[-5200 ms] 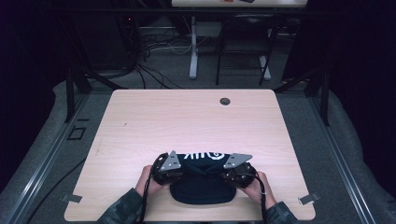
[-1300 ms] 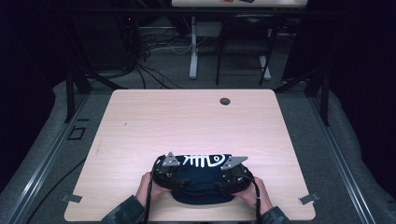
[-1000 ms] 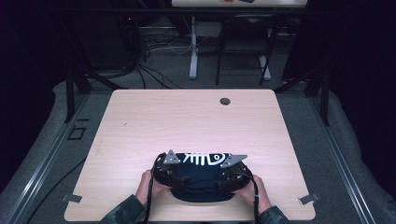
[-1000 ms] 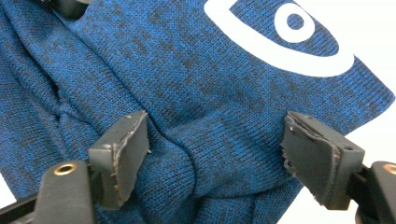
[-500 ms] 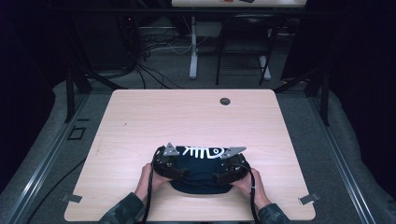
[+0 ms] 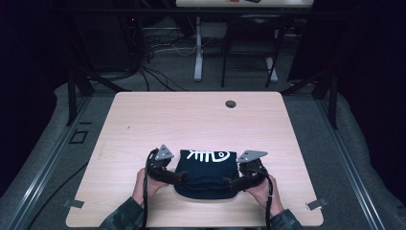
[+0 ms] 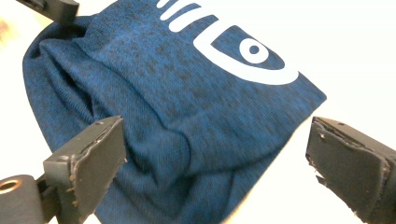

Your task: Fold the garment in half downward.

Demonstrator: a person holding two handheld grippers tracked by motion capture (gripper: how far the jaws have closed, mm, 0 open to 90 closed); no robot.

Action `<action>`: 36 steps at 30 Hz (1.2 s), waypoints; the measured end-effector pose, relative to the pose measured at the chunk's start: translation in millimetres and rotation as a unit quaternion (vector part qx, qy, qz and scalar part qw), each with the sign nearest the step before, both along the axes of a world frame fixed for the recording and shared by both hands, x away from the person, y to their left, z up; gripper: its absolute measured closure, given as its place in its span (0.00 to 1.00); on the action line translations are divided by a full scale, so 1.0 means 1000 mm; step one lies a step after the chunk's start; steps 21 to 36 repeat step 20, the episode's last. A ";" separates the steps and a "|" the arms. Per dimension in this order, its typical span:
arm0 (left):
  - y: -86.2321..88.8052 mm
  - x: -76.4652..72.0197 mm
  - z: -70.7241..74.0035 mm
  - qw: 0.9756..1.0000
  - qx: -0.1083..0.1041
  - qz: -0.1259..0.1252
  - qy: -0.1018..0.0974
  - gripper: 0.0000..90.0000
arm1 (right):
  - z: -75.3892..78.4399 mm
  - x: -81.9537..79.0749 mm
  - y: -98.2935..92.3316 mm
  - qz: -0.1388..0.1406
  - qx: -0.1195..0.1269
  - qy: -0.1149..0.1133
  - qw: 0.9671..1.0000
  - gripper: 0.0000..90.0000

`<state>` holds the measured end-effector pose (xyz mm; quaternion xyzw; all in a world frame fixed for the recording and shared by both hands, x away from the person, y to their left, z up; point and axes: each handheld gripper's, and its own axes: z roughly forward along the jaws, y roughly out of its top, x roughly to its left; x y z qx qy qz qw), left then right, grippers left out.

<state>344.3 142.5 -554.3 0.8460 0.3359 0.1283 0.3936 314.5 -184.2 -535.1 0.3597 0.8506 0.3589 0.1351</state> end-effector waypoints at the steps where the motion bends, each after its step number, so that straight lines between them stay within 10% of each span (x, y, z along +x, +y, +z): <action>1: 0.002 -0.001 0.000 1.000 0.003 0.002 -0.001 0.07 | 0.001 -0.005 -0.006 -0.008 0.004 -0.005 1.000 0.05; 20: 0.035 0.001 -0.030 0.998 0.036 0.055 0.026 0.04 | -0.037 -0.015 -0.050 -0.064 -0.027 0.029 0.997 0.07; 36: 0.035 0.001 -0.030 0.998 0.036 0.055 0.026 0.04 | -0.037 -0.015 -0.050 -0.064 -0.027 0.029 0.997 0.07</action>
